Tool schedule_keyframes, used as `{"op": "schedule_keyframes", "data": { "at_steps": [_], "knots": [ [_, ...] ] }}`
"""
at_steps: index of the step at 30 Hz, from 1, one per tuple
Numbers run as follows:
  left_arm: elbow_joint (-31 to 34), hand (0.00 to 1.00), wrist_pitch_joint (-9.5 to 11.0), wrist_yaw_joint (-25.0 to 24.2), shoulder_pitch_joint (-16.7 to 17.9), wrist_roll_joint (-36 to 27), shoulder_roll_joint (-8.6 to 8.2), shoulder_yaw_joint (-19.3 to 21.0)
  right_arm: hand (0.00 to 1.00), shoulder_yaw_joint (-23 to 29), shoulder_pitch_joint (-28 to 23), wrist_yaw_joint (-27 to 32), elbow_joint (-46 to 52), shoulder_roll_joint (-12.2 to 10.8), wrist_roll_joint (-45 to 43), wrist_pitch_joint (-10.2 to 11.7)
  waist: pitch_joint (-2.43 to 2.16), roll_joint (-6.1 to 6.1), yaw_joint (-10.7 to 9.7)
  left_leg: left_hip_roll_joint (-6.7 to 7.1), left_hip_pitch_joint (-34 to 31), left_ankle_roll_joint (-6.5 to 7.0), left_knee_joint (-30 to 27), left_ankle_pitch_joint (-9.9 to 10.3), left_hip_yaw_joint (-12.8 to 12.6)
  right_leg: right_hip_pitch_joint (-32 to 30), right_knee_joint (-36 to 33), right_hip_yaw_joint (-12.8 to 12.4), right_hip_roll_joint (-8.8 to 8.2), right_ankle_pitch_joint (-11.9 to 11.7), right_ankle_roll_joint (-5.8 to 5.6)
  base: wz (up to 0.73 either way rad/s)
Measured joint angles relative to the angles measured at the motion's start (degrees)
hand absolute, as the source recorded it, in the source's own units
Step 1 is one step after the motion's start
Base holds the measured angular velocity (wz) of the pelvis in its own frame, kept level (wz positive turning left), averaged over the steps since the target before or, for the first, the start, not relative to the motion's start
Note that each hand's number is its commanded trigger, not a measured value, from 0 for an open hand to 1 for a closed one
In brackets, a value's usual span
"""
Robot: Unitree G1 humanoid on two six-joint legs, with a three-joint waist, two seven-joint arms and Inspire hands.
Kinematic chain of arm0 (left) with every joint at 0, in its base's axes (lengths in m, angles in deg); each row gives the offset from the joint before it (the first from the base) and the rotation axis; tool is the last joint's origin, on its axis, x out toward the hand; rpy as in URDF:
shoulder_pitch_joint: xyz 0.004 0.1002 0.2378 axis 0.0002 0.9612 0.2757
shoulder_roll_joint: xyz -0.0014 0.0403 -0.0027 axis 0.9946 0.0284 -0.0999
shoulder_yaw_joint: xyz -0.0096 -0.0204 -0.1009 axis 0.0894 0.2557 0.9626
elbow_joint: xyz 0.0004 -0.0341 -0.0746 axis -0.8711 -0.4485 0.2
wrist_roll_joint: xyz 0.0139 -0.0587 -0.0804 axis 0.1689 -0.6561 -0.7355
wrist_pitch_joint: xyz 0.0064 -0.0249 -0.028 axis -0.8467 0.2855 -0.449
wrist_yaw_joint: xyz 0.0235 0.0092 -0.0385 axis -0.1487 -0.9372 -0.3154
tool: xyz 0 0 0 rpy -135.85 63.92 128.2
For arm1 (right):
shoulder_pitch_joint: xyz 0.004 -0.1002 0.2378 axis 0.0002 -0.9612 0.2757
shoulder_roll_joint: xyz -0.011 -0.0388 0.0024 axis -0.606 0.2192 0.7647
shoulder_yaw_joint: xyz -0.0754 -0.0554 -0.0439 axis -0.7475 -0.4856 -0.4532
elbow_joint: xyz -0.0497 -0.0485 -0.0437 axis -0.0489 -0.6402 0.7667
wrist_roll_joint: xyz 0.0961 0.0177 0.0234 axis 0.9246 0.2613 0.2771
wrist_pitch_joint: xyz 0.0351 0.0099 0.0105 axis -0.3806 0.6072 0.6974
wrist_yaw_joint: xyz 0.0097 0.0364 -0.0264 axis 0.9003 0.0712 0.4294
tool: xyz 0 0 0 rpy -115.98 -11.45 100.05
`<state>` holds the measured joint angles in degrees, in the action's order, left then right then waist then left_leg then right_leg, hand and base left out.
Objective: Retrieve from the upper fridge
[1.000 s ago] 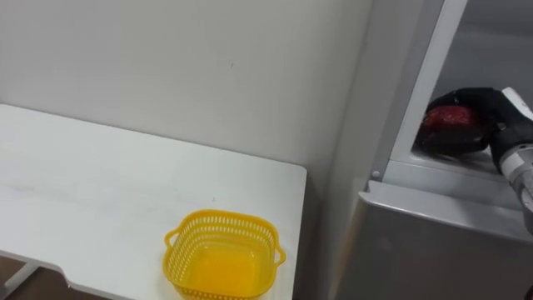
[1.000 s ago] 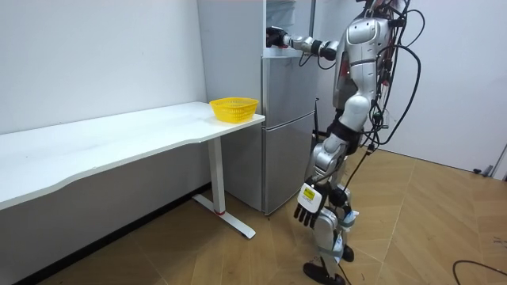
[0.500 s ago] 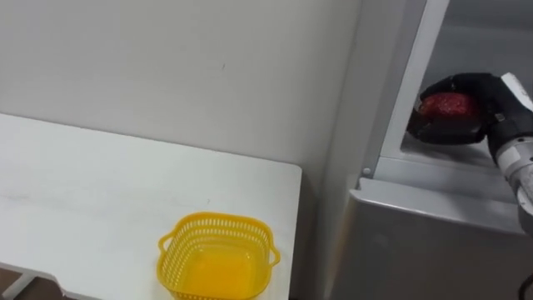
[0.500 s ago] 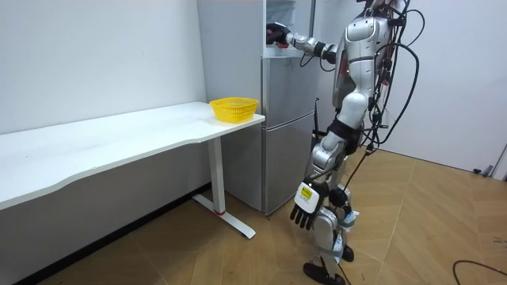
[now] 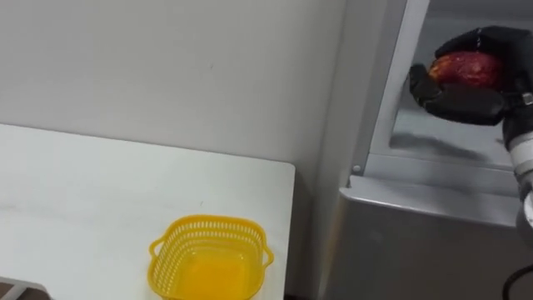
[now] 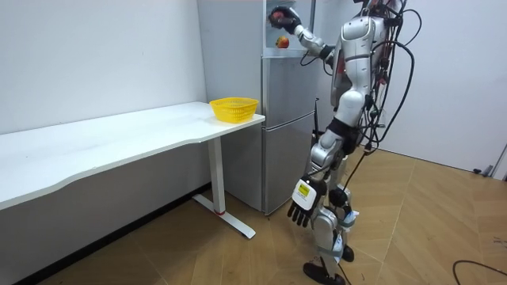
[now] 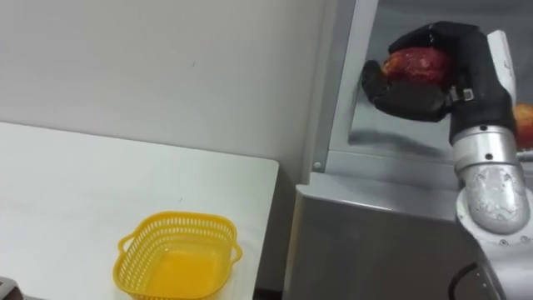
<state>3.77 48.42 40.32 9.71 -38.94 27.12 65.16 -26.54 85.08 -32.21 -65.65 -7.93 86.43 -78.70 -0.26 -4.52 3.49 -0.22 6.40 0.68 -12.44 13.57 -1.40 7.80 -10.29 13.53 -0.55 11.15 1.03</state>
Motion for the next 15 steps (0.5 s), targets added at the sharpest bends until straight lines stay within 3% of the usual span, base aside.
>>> {"op": "schedule_keyframes", "data": {
  "at_steps": [3, 7, 15],
  "knots": [
    [-0.4, 0.00, 1.0, 0.4, 0.0, 0.0, -0.49, -0.2, 1.00, 0.0, 0.0, 2.4, 5.2, -0.9, 0.0, 2.8, 0.29, 0.43, -0.1, 0.06, 0.3, 0.00, 0.2, 0.0, 0.0, 0.5, 0.6, 0.0, 0.00, 0.0, 0.03, 0.00],
    [-1.6, 0.00, 1.4, 0.4, -0.4, 0.0, -0.93, -0.2, 1.00, 0.1, 0.0, 3.7, 11.1, -1.0, -2.6, 3.8, 0.42, 0.70, -0.5, 0.02, -0.3, 0.02, 0.2, 0.0, 0.1, 0.2, 0.5, 0.1, -0.01, 0.0, 0.05, 0.00],
    [-3.5, 0.00, 2.8, -0.6, -1.0, 0.5, -0.95, -1.0, 1.00, 0.5, 0.0, 4.1, 19.6, -1.5, -11.6, 8.8, 0.16, 1.00, 0.0, 0.03, -0.6, 0.01, 0.2, 0.0, 0.0, -0.1, 0.4, 0.6, -0.08, -0.1, 0.13, 0.00]
  ]
}}
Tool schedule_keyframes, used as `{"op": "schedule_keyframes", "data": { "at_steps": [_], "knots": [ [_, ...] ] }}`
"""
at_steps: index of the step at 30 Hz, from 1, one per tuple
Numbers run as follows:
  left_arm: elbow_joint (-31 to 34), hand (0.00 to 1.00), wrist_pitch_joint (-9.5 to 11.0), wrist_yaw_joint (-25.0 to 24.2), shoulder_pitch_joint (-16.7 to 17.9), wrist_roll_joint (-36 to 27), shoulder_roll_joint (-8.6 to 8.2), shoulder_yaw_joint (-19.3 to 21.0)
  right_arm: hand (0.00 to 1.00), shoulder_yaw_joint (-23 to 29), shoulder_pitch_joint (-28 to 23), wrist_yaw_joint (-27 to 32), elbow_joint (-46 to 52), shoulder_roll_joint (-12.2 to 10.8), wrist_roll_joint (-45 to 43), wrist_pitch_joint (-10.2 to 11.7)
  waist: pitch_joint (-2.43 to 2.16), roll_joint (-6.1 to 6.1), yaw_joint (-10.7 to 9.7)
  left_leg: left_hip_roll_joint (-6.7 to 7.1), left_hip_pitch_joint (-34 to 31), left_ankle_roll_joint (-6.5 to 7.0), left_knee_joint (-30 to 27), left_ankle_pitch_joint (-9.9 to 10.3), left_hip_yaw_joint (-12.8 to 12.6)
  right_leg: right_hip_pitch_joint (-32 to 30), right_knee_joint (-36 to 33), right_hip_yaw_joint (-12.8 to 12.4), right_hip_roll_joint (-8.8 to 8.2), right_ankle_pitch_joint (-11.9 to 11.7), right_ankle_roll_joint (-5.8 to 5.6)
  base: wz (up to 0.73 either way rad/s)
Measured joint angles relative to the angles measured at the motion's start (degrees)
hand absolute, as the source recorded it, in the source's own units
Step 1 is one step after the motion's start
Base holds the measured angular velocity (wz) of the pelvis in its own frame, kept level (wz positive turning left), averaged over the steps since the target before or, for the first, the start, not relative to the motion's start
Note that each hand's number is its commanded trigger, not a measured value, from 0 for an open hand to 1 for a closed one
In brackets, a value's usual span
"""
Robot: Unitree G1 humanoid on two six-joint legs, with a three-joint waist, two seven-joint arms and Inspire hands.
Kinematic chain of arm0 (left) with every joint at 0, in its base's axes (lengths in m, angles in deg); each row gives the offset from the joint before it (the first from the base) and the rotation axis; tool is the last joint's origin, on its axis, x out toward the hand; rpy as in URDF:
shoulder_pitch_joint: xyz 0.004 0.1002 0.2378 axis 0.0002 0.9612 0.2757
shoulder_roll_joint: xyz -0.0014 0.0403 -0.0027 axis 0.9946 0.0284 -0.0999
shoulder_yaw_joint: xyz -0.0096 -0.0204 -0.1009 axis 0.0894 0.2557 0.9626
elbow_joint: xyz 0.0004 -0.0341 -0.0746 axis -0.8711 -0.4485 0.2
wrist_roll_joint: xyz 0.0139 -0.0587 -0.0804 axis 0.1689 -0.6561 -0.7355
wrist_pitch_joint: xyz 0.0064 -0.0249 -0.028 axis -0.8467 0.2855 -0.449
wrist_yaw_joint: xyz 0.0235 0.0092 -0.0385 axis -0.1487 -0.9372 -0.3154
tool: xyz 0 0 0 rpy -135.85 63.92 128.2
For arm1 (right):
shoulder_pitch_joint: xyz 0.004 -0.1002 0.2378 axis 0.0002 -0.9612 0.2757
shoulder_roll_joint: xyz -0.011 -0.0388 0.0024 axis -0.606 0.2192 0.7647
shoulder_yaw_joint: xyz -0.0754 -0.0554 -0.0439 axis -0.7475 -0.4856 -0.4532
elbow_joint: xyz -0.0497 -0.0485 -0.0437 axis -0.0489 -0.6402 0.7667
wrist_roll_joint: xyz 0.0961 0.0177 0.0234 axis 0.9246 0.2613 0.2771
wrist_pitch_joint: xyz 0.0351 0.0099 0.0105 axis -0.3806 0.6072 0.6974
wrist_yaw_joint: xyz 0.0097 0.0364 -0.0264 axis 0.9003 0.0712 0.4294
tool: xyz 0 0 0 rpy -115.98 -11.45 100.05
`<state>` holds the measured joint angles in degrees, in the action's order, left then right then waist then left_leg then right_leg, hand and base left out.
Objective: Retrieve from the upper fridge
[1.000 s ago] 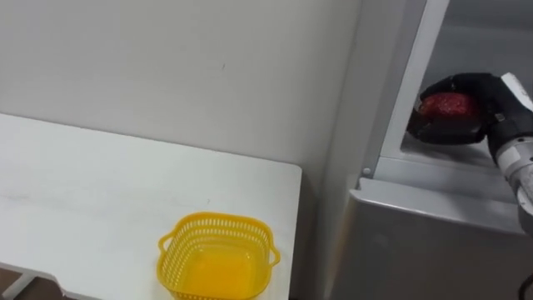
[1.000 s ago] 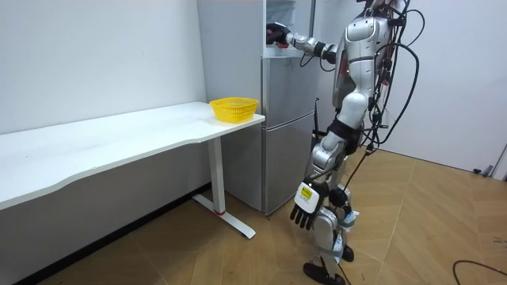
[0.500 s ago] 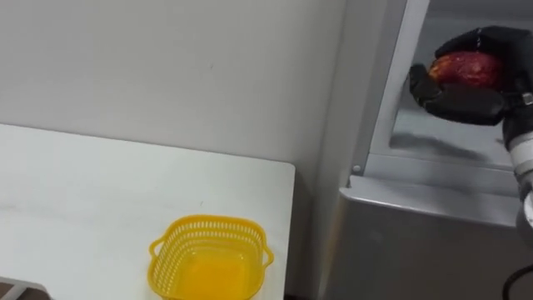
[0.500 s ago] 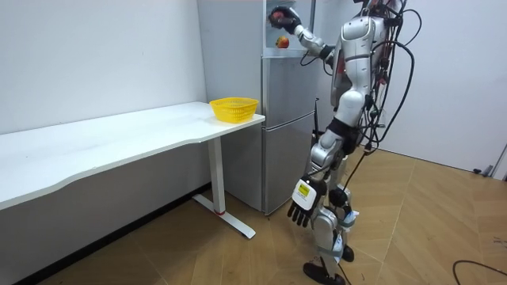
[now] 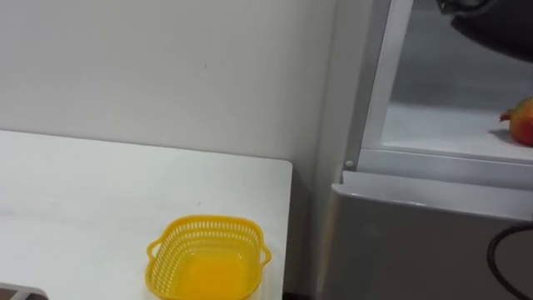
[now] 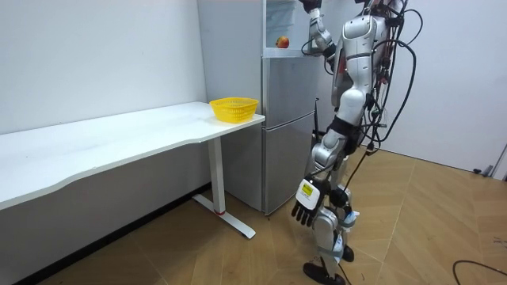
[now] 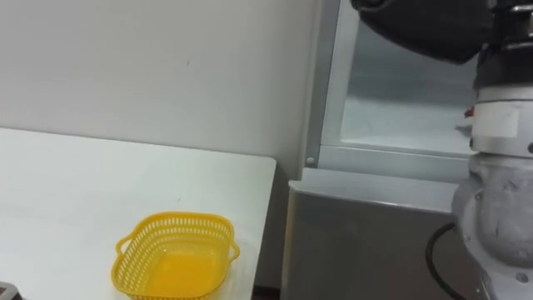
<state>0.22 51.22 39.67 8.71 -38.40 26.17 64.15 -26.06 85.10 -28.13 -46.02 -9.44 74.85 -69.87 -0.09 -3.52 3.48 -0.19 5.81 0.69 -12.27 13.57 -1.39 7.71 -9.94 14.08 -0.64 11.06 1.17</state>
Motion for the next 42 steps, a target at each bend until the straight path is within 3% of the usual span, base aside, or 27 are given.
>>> {"op": "schedule_keyframes", "data": {
  "at_steps": [4, 10, 19, 26, 33, 42],
  "knots": [
    [-1.3, 0.00, 0.8, 0.1, -1.5, -0.5, 0.18, -2.0, 1.00, -1.8, 0.0, -0.6, 1.6, -0.1, -3.3, 1.4, 0.15, -0.48, 0.0, -0.01, 0.6, 0.00, 0.0, 0.0, 0.0, 0.3, 0.0, 0.0, 0.01, 0.0, 0.00, 0.00],
    [-2.2, 0.00, 1.6, -0.7, -1.8, -0.5, 1.06, -2.8, 1.00, -5.5, 0.0, -4.2, 5.6, -0.2, -7.2, 2.6, -0.07, -1.42, 0.7, -0.04, 0.8, 0.00, 0.2, 0.0, -0.4, 0.4, 0.0, -0.6, 0.05, 0.0, 0.00, -0.04],
    [-2.8, 0.00, 1.6, -1.3, -2.8, 0.5, 1.72, -4.8, 1.00, -12.3, 0.4, -15.0, 4.4, -3.3, -12.7, 2.2, 0.51, -2.64, 3.7, 0.04, 0.9, 0.01, 0.9, 0.0, 0.7, 0.7, 0.0, 0.3, 0.03, 0.0, 0.01, 0.04],
    [-2.7, 0.00, 1.5, -2.3, -3.0, 0.3, 1.62, -5.7, 1.00, -16.2, 2.1, -20.1, -5.6, -5.6, -12.5, 1.5, 1.15, -3.44, 5.4, 0.21, 0.6, 0.01, 0.6, 0.0, 2.8, 1.3, 0.1, 2.7, -0.17, 0.0, -0.02, 0.15],
    [-2.8, 0.00, 1.5, -2.4, -3.7, 0.3, 1.52, -6.0, 1.00, -18.6, 2.5, -21.2, -18.9, -6.3, -12.7, -0.3, 1.08, -3.53, 7.9, 0.33, 0.5, 0.00, 0.5, 0.0, 4.0, 1.3, 0.3, 3.2, -0.32, 0.0, -0.02, 0.08],
    [-2.7, 0.00, 0.4, -3.0, -3.4, 0.1, 1.58, -6.0, 1.00, -19.3, 2.2, -21.6, -27.1, -6.3, -14.5, -2.1, 0.83, -3.89, 8.1, 0.89, 0.1, 0.05, 0.5, -0.1, 6.5, 2.0, 1.4, 4.0, -0.36, 0.0, -0.04, 0.12]
  ]
}}
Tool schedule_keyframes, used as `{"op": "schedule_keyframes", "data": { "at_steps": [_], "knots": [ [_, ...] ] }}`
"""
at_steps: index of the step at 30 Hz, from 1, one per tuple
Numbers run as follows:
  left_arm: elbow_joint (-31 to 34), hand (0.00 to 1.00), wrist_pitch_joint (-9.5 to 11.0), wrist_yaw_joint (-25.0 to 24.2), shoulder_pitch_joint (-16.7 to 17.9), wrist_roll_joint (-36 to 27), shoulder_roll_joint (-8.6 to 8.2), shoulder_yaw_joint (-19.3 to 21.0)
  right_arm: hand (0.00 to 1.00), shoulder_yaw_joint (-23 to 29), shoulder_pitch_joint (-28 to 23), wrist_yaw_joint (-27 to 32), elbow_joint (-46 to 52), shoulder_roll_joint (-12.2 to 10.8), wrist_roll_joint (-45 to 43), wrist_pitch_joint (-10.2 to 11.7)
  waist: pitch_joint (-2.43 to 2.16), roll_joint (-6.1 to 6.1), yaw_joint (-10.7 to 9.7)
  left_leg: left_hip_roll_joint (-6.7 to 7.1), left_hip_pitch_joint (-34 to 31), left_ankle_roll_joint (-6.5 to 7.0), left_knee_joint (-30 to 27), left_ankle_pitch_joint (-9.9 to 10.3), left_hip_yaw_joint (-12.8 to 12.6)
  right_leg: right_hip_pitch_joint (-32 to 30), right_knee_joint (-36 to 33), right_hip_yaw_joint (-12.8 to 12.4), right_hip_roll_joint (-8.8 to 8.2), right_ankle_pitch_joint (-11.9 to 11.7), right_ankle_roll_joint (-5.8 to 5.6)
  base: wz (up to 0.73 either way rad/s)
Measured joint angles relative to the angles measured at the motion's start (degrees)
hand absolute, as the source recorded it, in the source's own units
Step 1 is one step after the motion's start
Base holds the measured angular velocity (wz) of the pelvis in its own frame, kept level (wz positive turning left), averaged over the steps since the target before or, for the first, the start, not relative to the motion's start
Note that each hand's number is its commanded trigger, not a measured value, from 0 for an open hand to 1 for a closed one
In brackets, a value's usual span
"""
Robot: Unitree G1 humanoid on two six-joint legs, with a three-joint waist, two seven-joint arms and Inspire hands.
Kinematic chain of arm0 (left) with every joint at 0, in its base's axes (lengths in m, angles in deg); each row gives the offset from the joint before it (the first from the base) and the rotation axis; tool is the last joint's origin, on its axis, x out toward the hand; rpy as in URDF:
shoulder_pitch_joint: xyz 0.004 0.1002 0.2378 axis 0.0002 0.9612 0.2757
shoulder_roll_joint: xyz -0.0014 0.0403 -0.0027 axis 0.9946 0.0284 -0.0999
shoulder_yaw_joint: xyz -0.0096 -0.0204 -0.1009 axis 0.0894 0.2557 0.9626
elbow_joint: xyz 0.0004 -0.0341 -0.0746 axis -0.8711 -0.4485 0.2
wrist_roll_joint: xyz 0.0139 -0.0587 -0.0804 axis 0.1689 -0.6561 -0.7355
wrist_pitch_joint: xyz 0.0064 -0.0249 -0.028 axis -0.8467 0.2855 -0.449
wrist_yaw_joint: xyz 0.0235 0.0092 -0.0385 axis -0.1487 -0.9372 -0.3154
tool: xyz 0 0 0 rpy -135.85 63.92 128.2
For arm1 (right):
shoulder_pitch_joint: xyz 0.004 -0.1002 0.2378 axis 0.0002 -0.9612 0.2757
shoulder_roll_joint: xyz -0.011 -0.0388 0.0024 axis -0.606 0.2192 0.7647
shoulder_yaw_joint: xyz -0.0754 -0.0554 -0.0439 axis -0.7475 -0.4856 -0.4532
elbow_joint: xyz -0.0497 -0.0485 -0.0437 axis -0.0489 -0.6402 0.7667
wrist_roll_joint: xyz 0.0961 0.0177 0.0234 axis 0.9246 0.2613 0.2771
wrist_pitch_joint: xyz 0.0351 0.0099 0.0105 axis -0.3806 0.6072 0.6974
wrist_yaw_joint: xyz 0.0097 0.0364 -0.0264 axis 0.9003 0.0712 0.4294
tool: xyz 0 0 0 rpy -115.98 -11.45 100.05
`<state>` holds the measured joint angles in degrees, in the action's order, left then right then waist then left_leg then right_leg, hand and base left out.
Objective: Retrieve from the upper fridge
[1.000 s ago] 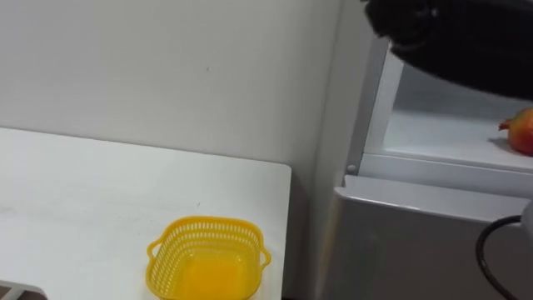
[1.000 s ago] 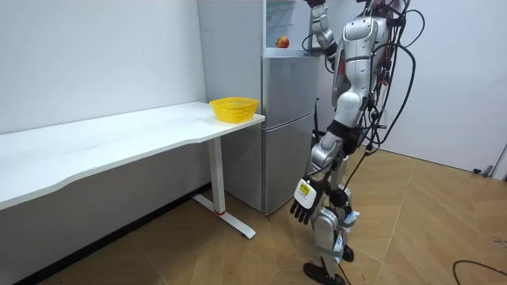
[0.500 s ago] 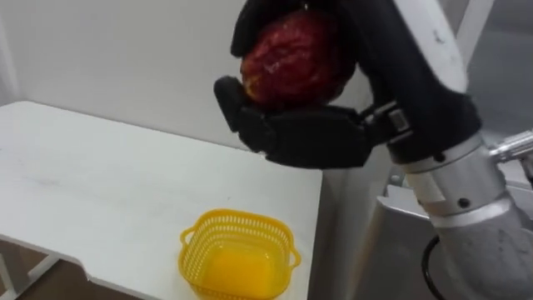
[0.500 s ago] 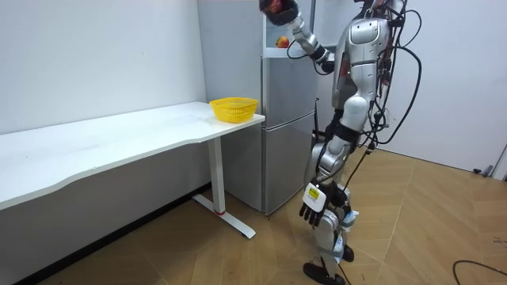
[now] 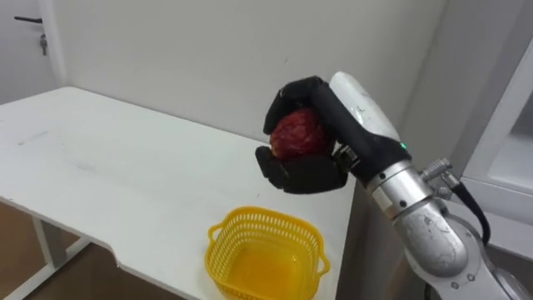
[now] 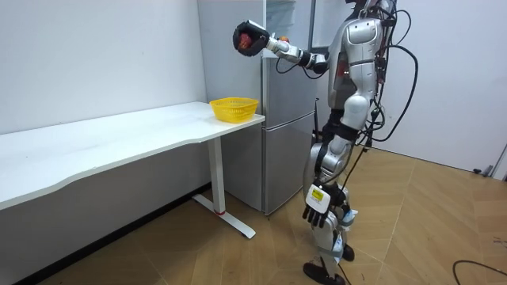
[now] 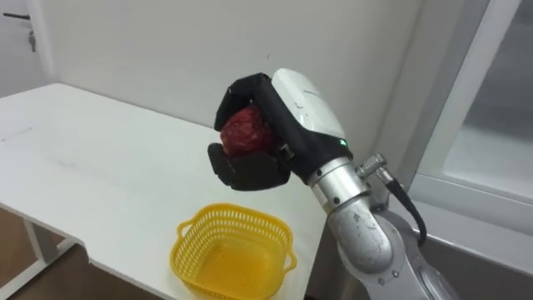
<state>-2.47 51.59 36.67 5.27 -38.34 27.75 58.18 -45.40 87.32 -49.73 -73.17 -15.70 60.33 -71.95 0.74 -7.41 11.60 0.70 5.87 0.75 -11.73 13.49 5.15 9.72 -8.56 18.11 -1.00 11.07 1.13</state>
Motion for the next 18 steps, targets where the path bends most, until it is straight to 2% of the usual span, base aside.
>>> {"op": "schedule_keyframes", "data": {
  "at_steps": [4, 9, 11, 18],
  "knots": [
    [0.0, 0.00, 0.0, -0.2, 0.7, 0.0, -0.01, 0.1, 1.00, -0.2, -0.2, 0.2, -3.8, 0.0, -0.2, -0.3, 0.06, 0.08, 0.1, 0.00, 0.7, 0.00, 0.1, 0.0, 0.7, 0.5, 0.0, 0.6, -0.30, 0.0, 0.00, 0.07],
    [1.2, 0.00, -0.1, -1.6, 1.2, 0.5, -0.23, 0.2, 1.00, -0.6, -0.3, 0.0, -9.0, 0.0, -0.6, -1.0, 0.05, 0.07, 1.6, 0.00, 0.6, 0.00, 0.1, 0.0, 1.1, 0.6, -0.1, 1.0, -0.32, 0.0, -0.02, -0.02],
    [2.4, 0.00, -0.1, -1.6, 2.0, 0.5, -0.20, 0.2, 1.00, -1.9, -0.3, 0.0, -9.5, 0.0, -0.6, -1.6, 0.05, 0.08, 1.8, 0.01, 0.6, 0.00, 0.1, 0.0, 1.1, 0.6, -0.1, 1.0, -0.35, 0.0, -0.02, 0.00],
    [4.7, 0.00, -0.6, -2.8, 3.0, 0.5, 0.02, 0.3, 1.00, -4.5, -0.3, 0.1, -11.1, -0.1, -0.5, -1.7, 0.10, 0.14, 3.2, 0.11, 0.7, 0.00, 0.1, 0.0, 1.4, 0.9, -0.1, 1.2, -0.44, 0.0, -0.04, 0.04]
  ]
}}
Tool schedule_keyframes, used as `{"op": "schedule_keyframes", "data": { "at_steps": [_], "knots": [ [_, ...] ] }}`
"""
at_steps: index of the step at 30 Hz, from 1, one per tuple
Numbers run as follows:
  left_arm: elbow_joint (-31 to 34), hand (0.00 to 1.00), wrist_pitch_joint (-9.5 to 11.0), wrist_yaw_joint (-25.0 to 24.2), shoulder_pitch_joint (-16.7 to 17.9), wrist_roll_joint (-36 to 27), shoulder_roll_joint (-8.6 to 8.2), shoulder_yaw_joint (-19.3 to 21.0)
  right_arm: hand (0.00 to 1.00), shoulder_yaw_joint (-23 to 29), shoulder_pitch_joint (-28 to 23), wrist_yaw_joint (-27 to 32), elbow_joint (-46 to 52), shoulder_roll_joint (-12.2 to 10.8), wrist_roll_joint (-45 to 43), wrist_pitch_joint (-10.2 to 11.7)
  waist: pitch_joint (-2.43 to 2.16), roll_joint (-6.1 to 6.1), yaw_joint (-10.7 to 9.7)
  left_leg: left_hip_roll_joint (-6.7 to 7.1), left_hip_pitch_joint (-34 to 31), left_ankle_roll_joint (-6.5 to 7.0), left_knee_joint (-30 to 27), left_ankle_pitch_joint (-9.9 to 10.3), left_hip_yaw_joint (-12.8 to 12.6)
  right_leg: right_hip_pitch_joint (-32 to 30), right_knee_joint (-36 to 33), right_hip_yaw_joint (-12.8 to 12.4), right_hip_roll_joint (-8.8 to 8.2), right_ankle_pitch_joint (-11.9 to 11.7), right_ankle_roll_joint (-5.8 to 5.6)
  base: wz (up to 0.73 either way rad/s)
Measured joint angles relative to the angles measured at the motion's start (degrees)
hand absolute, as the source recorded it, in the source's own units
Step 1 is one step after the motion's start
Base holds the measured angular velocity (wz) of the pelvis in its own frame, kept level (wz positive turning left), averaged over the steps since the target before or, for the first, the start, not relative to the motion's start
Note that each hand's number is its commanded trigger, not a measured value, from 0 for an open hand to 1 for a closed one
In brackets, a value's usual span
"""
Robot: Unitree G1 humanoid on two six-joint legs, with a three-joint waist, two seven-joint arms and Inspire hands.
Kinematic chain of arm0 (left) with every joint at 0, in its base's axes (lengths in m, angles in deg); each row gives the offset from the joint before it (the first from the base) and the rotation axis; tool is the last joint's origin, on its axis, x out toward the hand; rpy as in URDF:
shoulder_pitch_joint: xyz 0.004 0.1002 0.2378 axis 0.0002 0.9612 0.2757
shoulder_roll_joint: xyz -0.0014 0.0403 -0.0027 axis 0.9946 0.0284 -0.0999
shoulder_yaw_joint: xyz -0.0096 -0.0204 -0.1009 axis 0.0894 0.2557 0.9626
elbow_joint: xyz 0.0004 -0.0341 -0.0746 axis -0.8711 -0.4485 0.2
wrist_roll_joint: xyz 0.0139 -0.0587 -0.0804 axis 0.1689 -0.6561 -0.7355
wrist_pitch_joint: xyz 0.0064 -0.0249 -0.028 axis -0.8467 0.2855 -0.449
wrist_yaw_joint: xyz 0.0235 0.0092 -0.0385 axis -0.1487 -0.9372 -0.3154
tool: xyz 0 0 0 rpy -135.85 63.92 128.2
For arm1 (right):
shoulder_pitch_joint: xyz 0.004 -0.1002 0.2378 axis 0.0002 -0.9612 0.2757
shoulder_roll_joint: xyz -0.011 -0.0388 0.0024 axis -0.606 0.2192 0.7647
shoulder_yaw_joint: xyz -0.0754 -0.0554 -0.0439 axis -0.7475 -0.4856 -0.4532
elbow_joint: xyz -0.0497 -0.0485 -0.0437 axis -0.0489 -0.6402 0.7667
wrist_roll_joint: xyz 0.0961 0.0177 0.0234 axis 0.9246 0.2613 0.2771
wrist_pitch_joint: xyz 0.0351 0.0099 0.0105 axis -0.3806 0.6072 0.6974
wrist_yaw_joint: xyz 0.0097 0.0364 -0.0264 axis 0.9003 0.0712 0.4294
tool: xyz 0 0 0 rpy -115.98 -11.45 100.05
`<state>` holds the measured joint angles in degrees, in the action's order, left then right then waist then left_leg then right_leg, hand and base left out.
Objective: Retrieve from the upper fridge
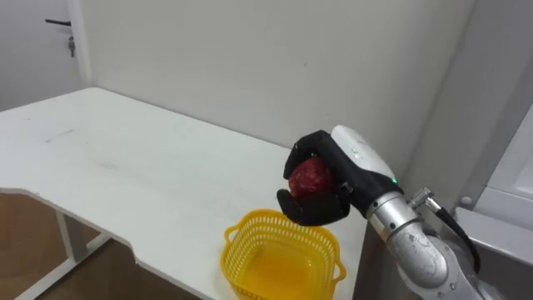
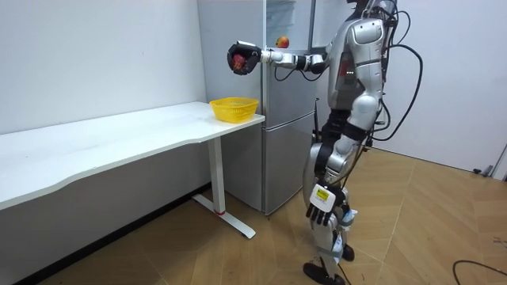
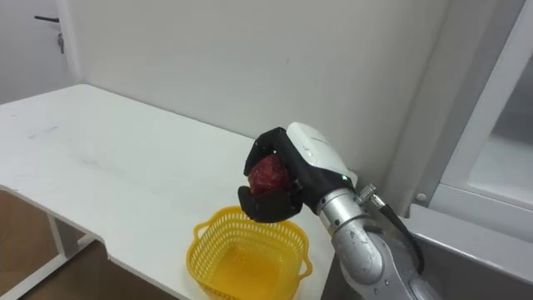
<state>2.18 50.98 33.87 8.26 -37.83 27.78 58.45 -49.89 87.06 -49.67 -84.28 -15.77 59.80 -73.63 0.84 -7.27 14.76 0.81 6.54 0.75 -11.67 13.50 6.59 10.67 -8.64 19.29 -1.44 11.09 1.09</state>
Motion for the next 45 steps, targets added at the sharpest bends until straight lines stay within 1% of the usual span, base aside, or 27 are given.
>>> {"op": "schedule_keyframes", "data": {
  "at_steps": [1, 2, 6, 10, 13, 16, 19, 20, 21, 25, 30, 36, 37, 38, 39, 45],
  "knots": [
    [0.0, 0.00, 0.0, 0.0, 0.0, 0.0, 0.00, 0.0, 1.00, -0.1, 0.0, 0.0, 0.0, 0.0, 0.0, 0.0, 0.05, 0.07, 0.1, 0.01, 0.0, 0.00, 0.0, 0.0, 0.0, 0.0, 0.0, 0.0, 0.00, 0.0, 0.00, 0.06],
    [0.0, 0.00, -0.1, -0.1, 0.0, 0.0, 0.00, 0.0, 1.00, -0.4, 0.0, 0.0, -0.1, 0.0, -0.1, 0.1, 0.20, 0.28, 0.3, 0.03, 0.0, 0.00, -0.1, 0.0, 0.1, 0.1, 0.0, 0.0, -0.01, 0.0, -0.02, 0.00],
    [0.0, 0.00, -0.4, -0.2, 0.0, 0.0, -0.01, 0.0, 1.00, -0.4, 0.0, -0.1, -1.6, -0.1, -0.1, 0.1, 0.22, 0.32, 1.2, 0.06, -0.1, 0.00, -0.2, 0.0, 0.1, 0.1, 0.0, 0.0, -0.02, 0.1, -0.10, 0.00],
    [0.0, 0.00, -0.6, -0.3, 0.0, 0.0, -0.05, 0.0, 1.00, -0.6, 0.0, -0.1, -1.8, -0.1, -0.1, 0.1, 0.30, 0.44, 1.3, 0.13, -0.8, 0.00, -0.8, 0.0, 0.1, 0.1, 0.0, 0.5, -0.03, 0.1, -0.17, 0.01],
    [0.0, 0.00, -0.5, -0.4, 0.1, 0.0, -0.05, 0.0, 1.00, -2.0, -0.2, -0.1, -1.8, -0.1, -0.4, 0.1, 0.34, 0.62, 1.4, 0.17, -0.9, -0.01, -1.2, 0.0, 0.1, 0.2, 0.0, 0.6, -0.06, 0.1, -0.19, 0.01],
    [-0.1, 0.00, -0.5, -0.4, 0.1, 0.0, -0.06, 0.0, 1.00, -3.4, -1.6, -0.1, -1.8, -0.1, -0.4, 0.3, 0.36, 0.67, 1.6, 0.24, -1.0, -0.01, -1.8, 0.0, 0.3, 0.2, -0.1, 0.9, -0.13, 0.1, -0.19, 0.01],
    [0.0, 0.00, -0.4, -0.4, 0.1, 0.0, -0.05, -0.1, 1.00, -4.5, -2.1, -0.3, -3.0, -0.1, -0.4, 0.4, 0.34, 0.65, 1.8, 0.25, -1.2, -0.01, -1.8, 0.0, 0.1, 0.2, -0.3, 1.2, -0.24, 0.1, -0.22, 0.00],
    [0.0, 0.00, -0.4, -0.4, 0.1, 0.0, -0.05, -0.1, 1.00, -4.5, -2.1, -0.3, -3.5, -0.1, -0.4, 0.4, 0.28, 0.57, 1.8, 0.26, -1.3, -0.01, -1.8, 0.0, 0.1, 0.2, -0.3, 1.3, -0.28, 0.1, -0.22, 0.00],
    [-0.1, 0.00, -0.4, -0.4, 0.3, 0.0, -0.04, -0.1, 1.00, -4.5, -2.1, -0.3, -3.6, -0.1, -0.4, 0.4, 0.13, 0.35, 1.9, 0.36, -1.3, -0.01, -1.7, 0.0, 0.1, 0.2, -0.3, 1.3, -0.24, 0.1, -0.23, 0.00],
    [0.0, 0.00, -0.6, -0.2, 0.9, 0.0, -0.03, -0.2, 1.00, -4.5, -2.1, -0.2, -3.8, -0.1, 0.0, 0.2, 0.03, 0.20, 2.3, 0.49, -1.2, -0.01, -1.9, 0.0, 0.4, 0.5, -0.2, 1.3, -0.16, 0.1, -0.23, 0.01],
    [0.0, 0.00, -0.6, 0.0, 1.0, -0.5, 0.81, -0.1, 1.00, -4.5, -3.7, -0.1, -3.9, -0.1, -0.1, 0.2, -0.38, -0.39, 2.7, 0.67, -1.2, 0.01, -2.0, 0.0, 0.6, 0.6, -0.2, 1.4, -0.23, 0.1, -0.24, 0.02],
    [-0.1, 0.00, -0.6, 0.0, 1.1, -0.5, 1.37, -0.1, 1.00, -4.5, -4.4, 0.0, -3.9, -0.1, -0.1, 0.2, -0.24, -0.52, 2.7, 0.84, -1.0, 0.13, -1.9, 0.0, 0.6, 0.8, -0.2, 1.3, -0.38, 0.2, -0.29, 0.00],
    [-0.1, 0.00, -0.6, 0.0, 1.1, -0.5, 1.38, -0.1, 0.91, -4.5, -4.4, 0.0, -3.9, -0.1, -0.1, 0.2, -0.23, -0.54, 2.7, 0.84, -1.0, 0.13, -1.8, 0.0, 0.6, 0.7, -0.2, 1.3, -0.39, 0.2, -0.29, 0.00],
    [-0.1, 0.00, -0.6, 0.0, 1.1, -0.5, 1.38, -0.1, 0.23, -4.5, -4.4, 0.0, -3.9, -0.1, -0.1, 0.2, -0.22, -0.58, 2.7, 0.84, -1.0, 0.13, -1.8, 0.0, 0.6, 0.7, -0.2, 1.3, -0.42, 0.2, -0.29, 0.00],
    [-0.1, 0.00, -0.6, 0.0, 1.1, -0.5, 1.36, -0.1, 0.00, -4.5, -4.4, 0.0, -3.9, -0.1, -0.1, 0.2, -0.20, -0.64, 2.7, 0.83, -1.1, 0.13, -1.8, 0.0, 0.6, 0.7, -0.2, 1.3, -0.42, 0.2, -0.29, 0.00],
    [-0.1, 0.00, -0.6, 0.0, 1.3, -0.4, 1.32, 0.0, 0.00, -4.5, -4.4, 0.3, -4.1, -0.1, -0.1, 0.2, -0.10, -0.78, 2.8, 0.82, -1.1, 0.14, -1.7, 0.0, 0.7, 0.6, -0.2, 1.3, -0.43, 0.2, -0.29, 0.00]
  ]
}}
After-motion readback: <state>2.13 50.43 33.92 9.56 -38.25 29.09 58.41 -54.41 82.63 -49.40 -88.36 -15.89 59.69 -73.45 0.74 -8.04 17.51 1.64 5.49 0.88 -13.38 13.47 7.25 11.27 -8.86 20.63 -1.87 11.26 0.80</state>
